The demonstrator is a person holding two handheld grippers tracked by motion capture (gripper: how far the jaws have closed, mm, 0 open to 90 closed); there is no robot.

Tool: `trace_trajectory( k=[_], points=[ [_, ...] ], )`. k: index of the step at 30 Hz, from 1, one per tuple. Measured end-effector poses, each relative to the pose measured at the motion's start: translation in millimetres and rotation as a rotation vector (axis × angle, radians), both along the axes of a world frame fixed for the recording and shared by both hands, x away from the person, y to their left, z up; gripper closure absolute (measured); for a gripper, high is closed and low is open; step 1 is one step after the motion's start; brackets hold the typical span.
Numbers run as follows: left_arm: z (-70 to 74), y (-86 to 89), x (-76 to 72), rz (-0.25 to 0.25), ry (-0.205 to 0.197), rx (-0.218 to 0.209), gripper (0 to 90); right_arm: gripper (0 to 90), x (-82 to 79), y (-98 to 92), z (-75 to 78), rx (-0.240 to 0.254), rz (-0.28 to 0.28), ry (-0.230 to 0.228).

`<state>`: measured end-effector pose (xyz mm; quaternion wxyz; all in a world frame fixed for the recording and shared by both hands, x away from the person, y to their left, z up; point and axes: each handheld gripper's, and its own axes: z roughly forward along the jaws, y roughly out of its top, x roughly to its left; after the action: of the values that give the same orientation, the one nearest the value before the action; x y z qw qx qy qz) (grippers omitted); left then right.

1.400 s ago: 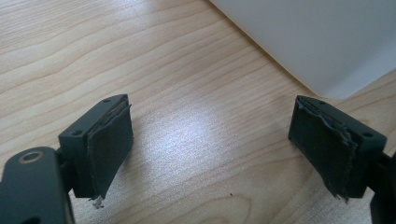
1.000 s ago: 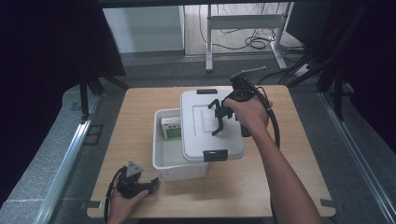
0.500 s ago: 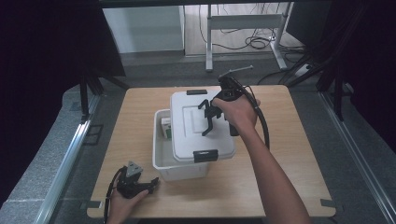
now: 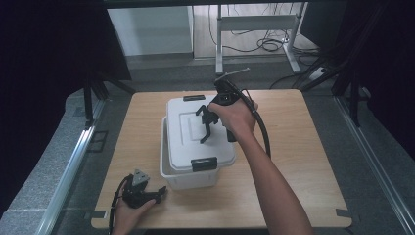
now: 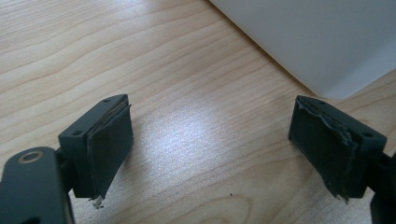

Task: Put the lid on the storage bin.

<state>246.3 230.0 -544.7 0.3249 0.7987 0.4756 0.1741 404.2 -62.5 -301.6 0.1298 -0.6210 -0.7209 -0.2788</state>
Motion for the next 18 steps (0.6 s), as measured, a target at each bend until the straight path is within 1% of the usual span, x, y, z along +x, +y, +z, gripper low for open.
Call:
trace_trajectory(
  k=[5,10,14,18],
  points=[
    [0.0,-0.1,0.0,0.001,0.000,0.000,13.6,84.8,0.8,8.6,2.8,0.008,0.009,0.004],
    [0.0,-0.1,0.0,0.001,0.000,0.000,13.6,84.8,1.1,15.6,2.0,-0.004,0.008,0.010],
    [-0.1,-0.1,0.0,0.001,-0.001,-0.001,13.6,84.8,1.5,22.3,-2.2,-0.017,0.010,0.021],
    [0.0,-0.1,0.0,0.000,-0.001,-0.001,13.6,84.7,3.0,28.3,-11.5,-0.032,0.011,0.037]
  ],
)
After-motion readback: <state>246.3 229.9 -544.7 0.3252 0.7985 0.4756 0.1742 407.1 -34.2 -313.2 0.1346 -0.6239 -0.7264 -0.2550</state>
